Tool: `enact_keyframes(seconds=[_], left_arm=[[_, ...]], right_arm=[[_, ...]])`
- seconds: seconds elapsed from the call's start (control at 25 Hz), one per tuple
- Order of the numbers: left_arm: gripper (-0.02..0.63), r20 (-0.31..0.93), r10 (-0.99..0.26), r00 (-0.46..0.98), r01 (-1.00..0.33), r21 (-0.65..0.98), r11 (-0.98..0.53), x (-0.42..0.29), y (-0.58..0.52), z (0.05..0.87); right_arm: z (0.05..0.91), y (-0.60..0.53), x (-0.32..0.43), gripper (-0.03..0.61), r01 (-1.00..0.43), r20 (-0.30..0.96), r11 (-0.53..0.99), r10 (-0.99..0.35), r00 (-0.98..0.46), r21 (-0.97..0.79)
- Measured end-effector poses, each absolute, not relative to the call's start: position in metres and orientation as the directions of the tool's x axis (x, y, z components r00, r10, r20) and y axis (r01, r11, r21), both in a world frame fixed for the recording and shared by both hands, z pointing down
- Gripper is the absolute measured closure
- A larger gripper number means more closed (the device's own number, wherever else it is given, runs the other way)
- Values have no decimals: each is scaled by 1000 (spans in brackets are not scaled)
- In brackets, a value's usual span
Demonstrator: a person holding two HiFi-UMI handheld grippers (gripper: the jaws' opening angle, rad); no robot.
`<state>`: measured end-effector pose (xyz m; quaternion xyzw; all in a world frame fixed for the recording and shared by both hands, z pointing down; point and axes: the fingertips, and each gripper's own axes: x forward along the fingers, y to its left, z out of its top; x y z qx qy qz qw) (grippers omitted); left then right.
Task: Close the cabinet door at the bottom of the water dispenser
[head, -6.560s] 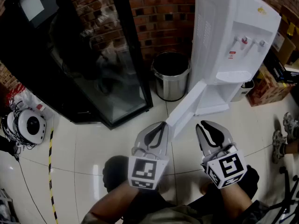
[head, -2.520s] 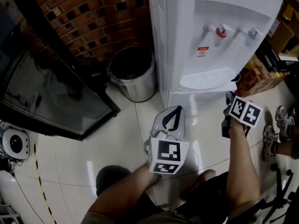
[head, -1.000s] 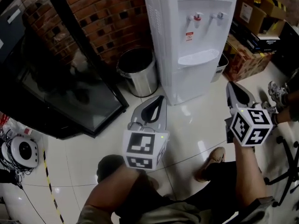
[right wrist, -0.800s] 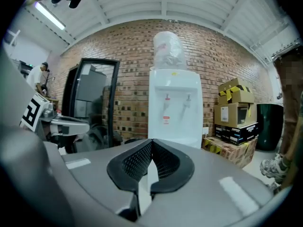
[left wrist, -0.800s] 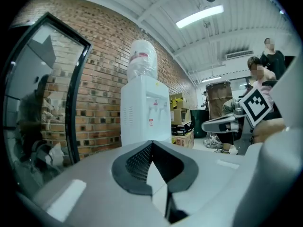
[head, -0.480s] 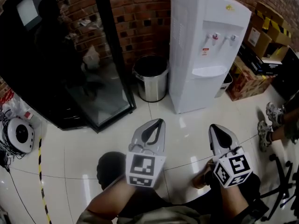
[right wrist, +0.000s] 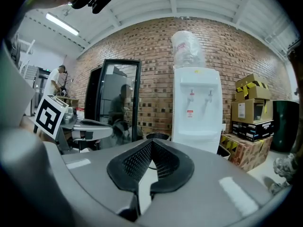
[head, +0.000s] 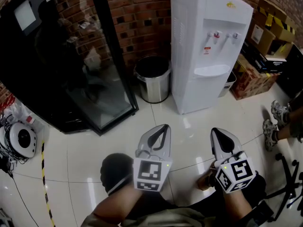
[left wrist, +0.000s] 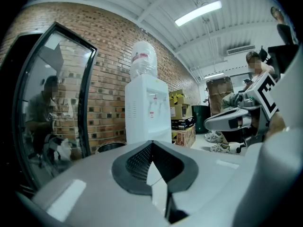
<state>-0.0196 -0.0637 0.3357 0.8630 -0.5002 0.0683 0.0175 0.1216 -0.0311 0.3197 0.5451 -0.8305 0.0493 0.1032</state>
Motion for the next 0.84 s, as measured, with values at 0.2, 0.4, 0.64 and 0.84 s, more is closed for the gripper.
enact_keyframes(seconds=[0.2,0.4,0.64,0.84], left_arm=[[613,131,-854,503,-859,-37,-511,-12,-65,336],[614,133,-855,501,-860,-32,-509,-12,-65,337],[613,139,-856,497,-862,-30,-506,-11,-67,339],[612,139,-854,501,-860,-28,-509,-9,-69,338]], right_arm=[[325,-35,122,578,-915,236,402,-893,-384,32],[331,-40,122,578,-916,244,400,-892,-381,33],[338,-49,122,578,-914,252,405,-887,-387,23],[340,-52,123,578,-913,259,407,-884,-388,22]])
